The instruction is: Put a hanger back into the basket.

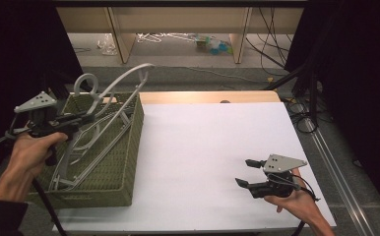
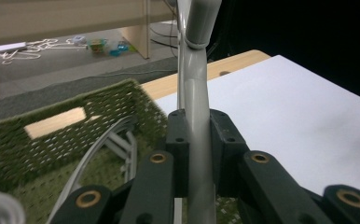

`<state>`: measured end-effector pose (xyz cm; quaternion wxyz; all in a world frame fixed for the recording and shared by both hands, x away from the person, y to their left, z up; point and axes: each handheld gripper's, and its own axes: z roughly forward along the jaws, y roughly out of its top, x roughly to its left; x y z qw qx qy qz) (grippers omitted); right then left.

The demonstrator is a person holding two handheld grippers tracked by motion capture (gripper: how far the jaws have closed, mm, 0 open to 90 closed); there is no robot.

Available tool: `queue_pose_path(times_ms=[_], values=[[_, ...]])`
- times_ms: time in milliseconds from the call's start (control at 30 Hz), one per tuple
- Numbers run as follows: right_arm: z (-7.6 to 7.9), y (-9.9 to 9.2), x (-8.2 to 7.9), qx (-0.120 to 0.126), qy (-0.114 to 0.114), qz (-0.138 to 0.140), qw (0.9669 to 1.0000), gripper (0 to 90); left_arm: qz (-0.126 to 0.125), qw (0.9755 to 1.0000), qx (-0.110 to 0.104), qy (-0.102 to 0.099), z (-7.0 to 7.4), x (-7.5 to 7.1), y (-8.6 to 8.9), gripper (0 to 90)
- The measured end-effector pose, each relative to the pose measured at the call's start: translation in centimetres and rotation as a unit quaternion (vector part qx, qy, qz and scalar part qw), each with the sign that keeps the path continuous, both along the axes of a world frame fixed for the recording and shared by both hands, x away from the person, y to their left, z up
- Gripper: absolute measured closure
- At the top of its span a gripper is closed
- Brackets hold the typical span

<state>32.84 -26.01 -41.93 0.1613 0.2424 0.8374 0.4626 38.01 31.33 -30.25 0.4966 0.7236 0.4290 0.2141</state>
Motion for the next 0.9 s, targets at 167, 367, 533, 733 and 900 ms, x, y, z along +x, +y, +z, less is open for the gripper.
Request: queue_pose_path(times_ms=[167, 367, 533, 733, 900], values=[[-0.1, 0.0, -0.1, -0.001, 0.001, -0.001, 1.0000, 29.0, 0.012, 0.9999, 0.000, 0.006, -0.8, 0.2, 1.8, 79.1], [-0.1, 0.0, -0.1, -0.002, 0.002, -0.001, 1.0000, 28.1, 0.019, 0.9996, 0.009, 0.018, -1.9, 0.1, 3.4, 79.1], [-0.1, 0.0, 0.0, -0.004, 0.002, -0.001, 1.0000, 28.1, 0.020, 0.9992, 0.018, 0.030, -2.8, 0.2, 4.1, 79.1], [-0.1, -0.1, 0.0, -0.004, 0.002, -0.002, 1.0000, 28.1, 0.020, 0.9987, 0.027, 0.038, -4.1, 0.1, 4.7, 79.1], [-0.2, 0.0, 0.0, -0.007, 0.002, 0.003, 1.0000, 28.1, 0.019, 0.9982, 0.030, 0.049, -5.2, 0.2, 4.9, 79.1]])
